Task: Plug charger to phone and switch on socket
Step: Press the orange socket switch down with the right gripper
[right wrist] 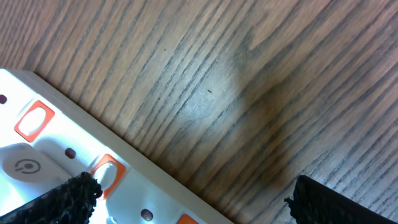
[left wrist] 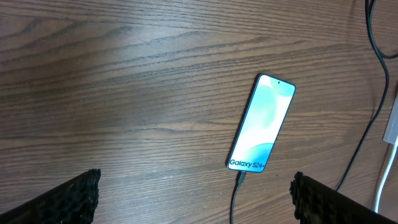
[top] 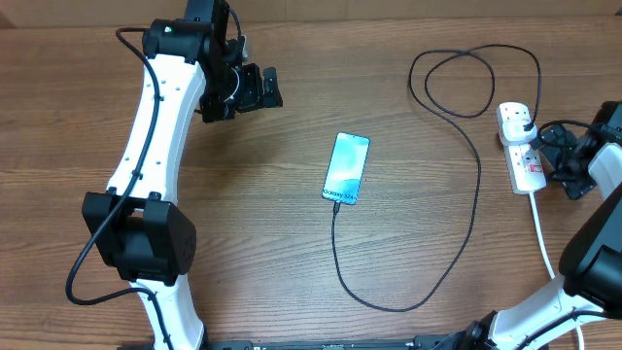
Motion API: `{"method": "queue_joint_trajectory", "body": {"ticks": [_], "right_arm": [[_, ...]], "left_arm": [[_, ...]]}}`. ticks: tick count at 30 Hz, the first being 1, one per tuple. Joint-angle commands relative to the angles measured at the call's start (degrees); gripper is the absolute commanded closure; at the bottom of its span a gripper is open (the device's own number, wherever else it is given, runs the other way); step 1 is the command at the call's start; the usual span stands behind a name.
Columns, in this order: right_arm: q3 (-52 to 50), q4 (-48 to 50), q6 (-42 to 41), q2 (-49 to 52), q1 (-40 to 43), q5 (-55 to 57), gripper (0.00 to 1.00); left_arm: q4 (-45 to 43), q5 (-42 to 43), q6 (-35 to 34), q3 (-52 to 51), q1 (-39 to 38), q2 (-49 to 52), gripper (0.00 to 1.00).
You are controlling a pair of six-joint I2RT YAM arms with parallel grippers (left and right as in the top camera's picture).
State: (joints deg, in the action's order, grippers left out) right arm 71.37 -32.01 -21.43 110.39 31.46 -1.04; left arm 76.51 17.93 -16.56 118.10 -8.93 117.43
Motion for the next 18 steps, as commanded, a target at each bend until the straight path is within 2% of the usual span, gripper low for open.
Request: {"method": "queue_joint_trajectory", "body": {"ticks": [1,18], "right_arm": [[1.33,0.17,0.31,1.05,-0.55,0.92,0.00],[1.40,2.73,1.73,1.75,-1.51,1.60,0.00]], "left_arm": [[-0.07,-0.55,-0.15,0.09,-0.09,-0.59,0.00],[-0.04,-0.55,-0.15,0.09,-0.09,-0.59,0.00]]}}
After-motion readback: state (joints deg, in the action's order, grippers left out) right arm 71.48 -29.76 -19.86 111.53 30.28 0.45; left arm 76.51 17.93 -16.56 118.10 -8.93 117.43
